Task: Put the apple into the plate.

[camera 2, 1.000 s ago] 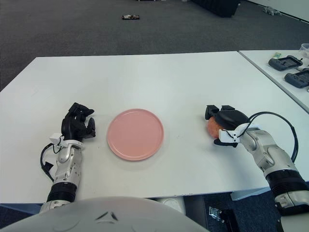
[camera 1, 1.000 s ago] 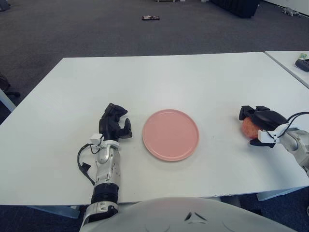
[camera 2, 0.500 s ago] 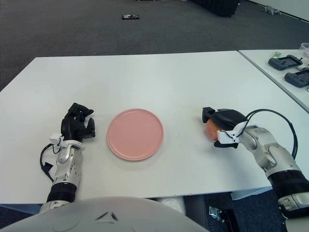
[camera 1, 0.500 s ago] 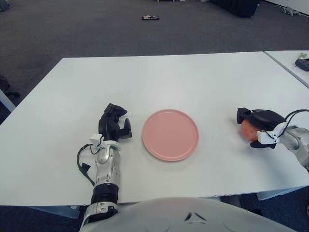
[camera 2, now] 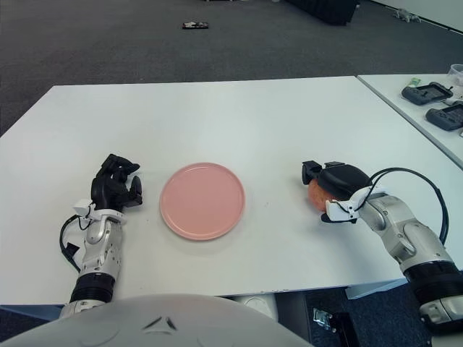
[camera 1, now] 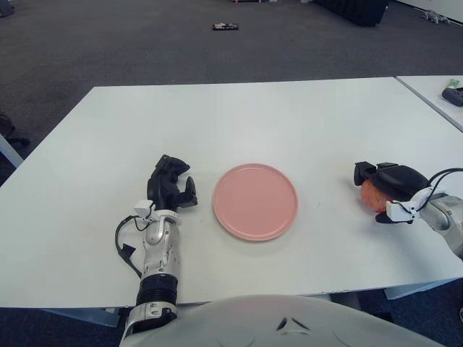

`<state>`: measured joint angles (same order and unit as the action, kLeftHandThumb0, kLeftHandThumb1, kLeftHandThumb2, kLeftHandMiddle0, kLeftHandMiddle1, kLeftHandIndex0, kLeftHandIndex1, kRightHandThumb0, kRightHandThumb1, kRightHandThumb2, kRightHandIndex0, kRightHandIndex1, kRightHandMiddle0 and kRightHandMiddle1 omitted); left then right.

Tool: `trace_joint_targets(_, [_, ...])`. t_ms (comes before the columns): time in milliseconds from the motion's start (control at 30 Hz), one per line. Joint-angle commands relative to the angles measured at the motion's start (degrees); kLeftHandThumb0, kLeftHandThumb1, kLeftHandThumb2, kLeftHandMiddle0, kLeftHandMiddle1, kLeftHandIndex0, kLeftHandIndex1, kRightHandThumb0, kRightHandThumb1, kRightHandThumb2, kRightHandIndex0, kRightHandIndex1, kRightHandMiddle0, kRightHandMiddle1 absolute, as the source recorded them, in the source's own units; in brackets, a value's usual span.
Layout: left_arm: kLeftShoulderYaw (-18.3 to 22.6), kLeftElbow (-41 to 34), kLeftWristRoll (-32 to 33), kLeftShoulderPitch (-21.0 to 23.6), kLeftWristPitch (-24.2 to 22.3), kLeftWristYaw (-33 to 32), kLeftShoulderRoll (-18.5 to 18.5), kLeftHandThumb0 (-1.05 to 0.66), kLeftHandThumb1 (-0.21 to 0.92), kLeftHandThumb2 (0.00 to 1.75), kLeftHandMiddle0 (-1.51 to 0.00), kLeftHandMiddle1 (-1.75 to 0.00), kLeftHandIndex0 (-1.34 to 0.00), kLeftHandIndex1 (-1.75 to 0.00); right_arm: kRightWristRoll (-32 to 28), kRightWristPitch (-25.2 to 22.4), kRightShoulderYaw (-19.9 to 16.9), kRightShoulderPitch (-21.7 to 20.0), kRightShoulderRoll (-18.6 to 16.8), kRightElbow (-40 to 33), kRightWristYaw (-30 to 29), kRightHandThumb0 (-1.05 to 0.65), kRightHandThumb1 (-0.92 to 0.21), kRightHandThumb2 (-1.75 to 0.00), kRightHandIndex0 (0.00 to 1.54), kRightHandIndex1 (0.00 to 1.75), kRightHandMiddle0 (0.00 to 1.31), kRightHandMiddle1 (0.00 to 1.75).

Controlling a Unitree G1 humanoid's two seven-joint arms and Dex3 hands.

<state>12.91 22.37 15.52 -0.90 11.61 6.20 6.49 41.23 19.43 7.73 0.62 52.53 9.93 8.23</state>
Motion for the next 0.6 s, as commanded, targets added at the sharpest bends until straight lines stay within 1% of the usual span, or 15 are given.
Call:
trace_joint_targets(0, [0.4, 2.0, 0.3, -2.4, -1.7, -0.7, 0.2, -0.01, -0.09, 1.75, -0.94, -1.75, -0.72, -1.65, 1.5, 0.5, -1.9, -0.6, 1.1, -1.5, -3.5, -0.53, -0.19, -1.48, 1.25, 1.75, 0.72, 1.75])
trace_joint_targets(67, [0.2, 2.1, -0.2, -2.4, -1.6, -0.9, 0.0, -0.01, -0.09, 1.75, -0.93, -1.75, -0.72, -1.65, 2.2, 0.9, -2.7, 0.0, 1.5, -2.8, -5.1, -0.53, -0.19, -1.48, 1.25, 1.75, 0.72, 1.75])
trace_joint_targets(100, [0.2, 2.1, -0.5, -2.4, -1.6, -1.1, 0.0, -0.01, -0.09, 1.75, -0.93, -1.75, -0.72, -1.65, 2.0, 1.0, -3.8, 0.8, 1.8, -4.5, -5.4, -0.53, -0.19, -1.47, 1.25, 1.75, 0.71, 1.75])
trace_joint_targets(200, [0.2, 1.9, -0.6, -2.4, -1.9, -1.5, 0.1, -0.01, -0.09, 1.75, -0.93, -1.75, -0.72, -1.65, 1.0, 1.3, -6.3, 2.0, 2.1, -8.3, -5.4, -0.53, -0.19, -1.47, 1.26, 1.75, 0.71, 1.75])
trace_joint_targets(267, [0.2, 1.9, -0.4, -2.4, -2.0, -1.5, 0.1, -0.01, -0.09, 1.75, -0.93, -1.75, -0.72, -1.65, 0.7, 1.4, -7.1, 2.0, 1.8, -9.3, -5.3, -0.53, -0.19, -1.47, 1.26, 1.75, 0.71, 1.75])
trace_joint_targets(400, [0.2, 1.9, -0.1, -2.2, -1.9, -1.4, 0.2, -0.01, -0.09, 1.75, -0.93, -1.75, -0.72, -1.65, 0.6, 2.7, -7.6, 1.0, 0.7, -9.1, -6.9, -0.53, -0.19, -1.47, 1.26, 1.75, 0.72, 1.75])
trace_joint_targets(567, [0.2, 2.0, -0.1, -2.0, -2.1, -1.4, 0.2, -0.01, -0.08, 1.75, -0.94, -1.75, -0.71, -1.65, 0.1, 4.1, -7.0, -2.5, -0.6, -8.4, -7.9, -0.53, -0.19, -1.48, 1.27, 1.75, 0.72, 1.75])
